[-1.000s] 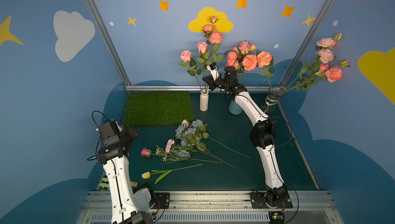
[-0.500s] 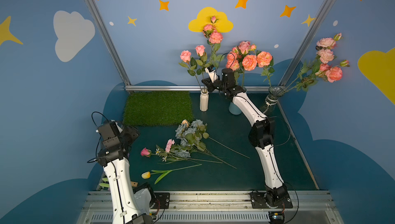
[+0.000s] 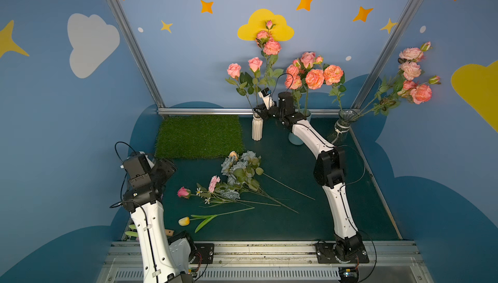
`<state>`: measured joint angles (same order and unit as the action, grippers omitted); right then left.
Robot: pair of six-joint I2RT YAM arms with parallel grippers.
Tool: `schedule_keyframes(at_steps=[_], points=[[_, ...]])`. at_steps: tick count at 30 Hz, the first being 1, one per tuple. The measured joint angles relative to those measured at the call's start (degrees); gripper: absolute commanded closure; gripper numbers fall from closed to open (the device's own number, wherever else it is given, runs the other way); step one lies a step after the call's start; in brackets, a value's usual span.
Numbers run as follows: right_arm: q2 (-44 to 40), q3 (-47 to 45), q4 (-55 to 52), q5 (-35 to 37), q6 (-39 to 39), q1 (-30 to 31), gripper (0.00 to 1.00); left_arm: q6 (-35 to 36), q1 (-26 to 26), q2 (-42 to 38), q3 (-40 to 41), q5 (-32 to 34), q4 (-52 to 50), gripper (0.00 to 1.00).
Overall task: Place the pink flowers into the vase
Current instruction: Place the flower in the vase, then reset both arms
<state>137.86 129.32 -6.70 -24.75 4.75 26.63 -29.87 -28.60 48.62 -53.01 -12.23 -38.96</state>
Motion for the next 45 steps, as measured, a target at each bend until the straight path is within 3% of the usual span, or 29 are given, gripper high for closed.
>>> schedule_keyframes(at_steps=[16,25,32,36,38,41,45], points=[[-13.70,-8.96,2.21,2.03,0.46,1.66,0.63,-0.11,0.00,-1.99,0.00,0.02,0.00,0.26],[-18.86,-15.98,1.99,6.95,-1.77,2.23,0.59,-0.11,-0.02,-2.56,0.00,0.02,0.00,0.23],[-26.62,-26.64,-0.04,14.10,-7.61,4.09,0.53,-0.13,-0.02,-2.56,0.02,-0.02,0.00,0.17],[-31.15,-31.06,-1.57,16.72,-9.86,6.27,0.50,-0.02,-0.07,-2.56,0.02,-0.04,0.00,0.03],[-34.03,-34.16,-2.12,18.32,-10.51,7.10,0.48,-0.04,-0.17,-2.56,0.02,0.00,0.00,0.00],[-38.88,-39.32,-3.54,20.92,-11.50,8.02,0.44,-0.15,-0.28,-2.56,0.02,-0.02,0.00,0.00],[-44.22,-44.19,-5.38,25.40,-12.63,7.96,0.24,-0.15,-0.28,-2.56,0.02,-0.02,0.00,0.00]])
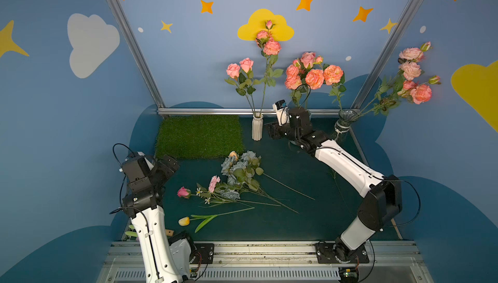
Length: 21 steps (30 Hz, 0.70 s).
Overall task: Place the pink flowers into the vase
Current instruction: Reset both arms
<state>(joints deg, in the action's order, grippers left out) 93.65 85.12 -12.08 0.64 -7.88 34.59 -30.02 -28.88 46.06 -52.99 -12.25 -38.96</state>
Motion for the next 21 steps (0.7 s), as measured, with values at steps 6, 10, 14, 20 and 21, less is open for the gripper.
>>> schedule_keyframes(at_steps=[6,10,14,20,21], points=[[-7.69,-7.98,-1.73,8.98,-0.74,-0.17,0.12,-0.02,-0.26,0.02,0.00,0.02,0.00,0.00],[-12.22,-12.92,-3.26,15.17,-2.54,-0.15,0.11,-0.02,-0.76,0.17,0.00,0.00,0.00,0.00],[-16.94,-17.77,-4.57,19.91,-4.83,-0.15,0.11,-0.31,-2.32,0.90,0.00,-0.07,0.00,0.00],[-25.64,-25.44,-7.23,25.88,-8.07,0.02,0.11,-0.90,-3.48,1.64,0.00,-1.03,0.00,0.00],[-27.10,-26.43,-7.80,26.84,-8.57,0.02,0.11,-0.94,-3.48,1.64,0.00,-1.05,0.00,0.00]])
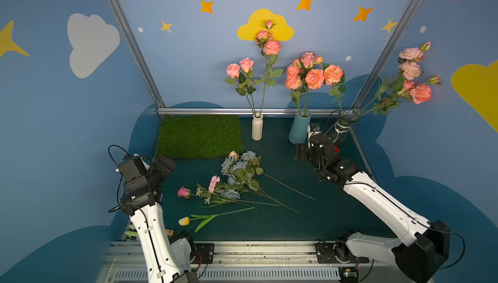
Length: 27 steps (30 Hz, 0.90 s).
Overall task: Place the pink flowers into the vase
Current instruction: Reset both arms
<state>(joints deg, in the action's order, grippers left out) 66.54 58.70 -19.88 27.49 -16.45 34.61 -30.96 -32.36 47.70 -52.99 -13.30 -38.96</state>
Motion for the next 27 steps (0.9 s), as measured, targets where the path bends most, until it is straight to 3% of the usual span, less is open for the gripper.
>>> schedule_keyframes(at_steps=[9,17,20,24,27], points=[[-16.00,-6.16,-6.32,1.51,-6.05,0.07,0.11,-0.50,-0.04,1.92,-0.96,1.31,-0.48,0.00],[-26.86,-15.58,-2.84,-3.52,-1.29,0.04,0.11,-0.11,2.64,2.19,-0.02,1.16,3.21,0.00],[-26.62,-15.87,-2.19,-3.87,0.35,0.04,0.11,0.87,4.76,0.87,5.07,0.92,10.34,0.00],[-24.87,-15.87,-1.60,-4.76,0.85,-0.02,0.11,6.38,8.72,-4.98,17.16,-0.57,23.74,0.00],[-23.93,-16.22,-1.01,-6.08,0.57,-0.15,0.11,10.91,12.70,-7.54,21.46,0.83,29.62,0.00]])
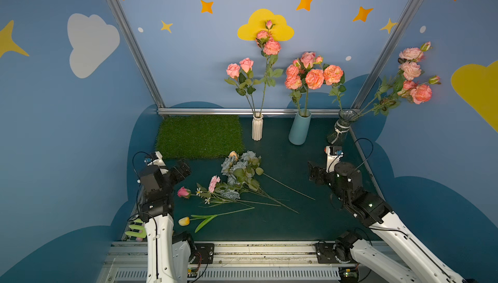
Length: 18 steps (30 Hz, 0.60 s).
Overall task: Place the pink flowers into the vase
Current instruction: Reset both arms
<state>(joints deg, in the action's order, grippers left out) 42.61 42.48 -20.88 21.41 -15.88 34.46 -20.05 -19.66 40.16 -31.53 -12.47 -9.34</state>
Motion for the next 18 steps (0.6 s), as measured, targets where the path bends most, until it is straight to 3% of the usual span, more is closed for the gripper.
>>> schedule_keyframes(at_steps=[7,12,18], points=[[0.04,-1.20,1.66,-3.37,-0.61,-0.61,0.11,8.81,8.90,7.48,0.26,3.52,9.49,0.00],[-0.33,-2.03,2.54,-4.09,-0.83,-1.29,0.11,12.66,15.43,14.97,6.49,7.93,21.14,0.00],[-3.43,-3.08,2.62,-4.00,-1.07,-2.51,0.11,16.33,18.62,20.00,10.47,14.93,30.69,0.00]])
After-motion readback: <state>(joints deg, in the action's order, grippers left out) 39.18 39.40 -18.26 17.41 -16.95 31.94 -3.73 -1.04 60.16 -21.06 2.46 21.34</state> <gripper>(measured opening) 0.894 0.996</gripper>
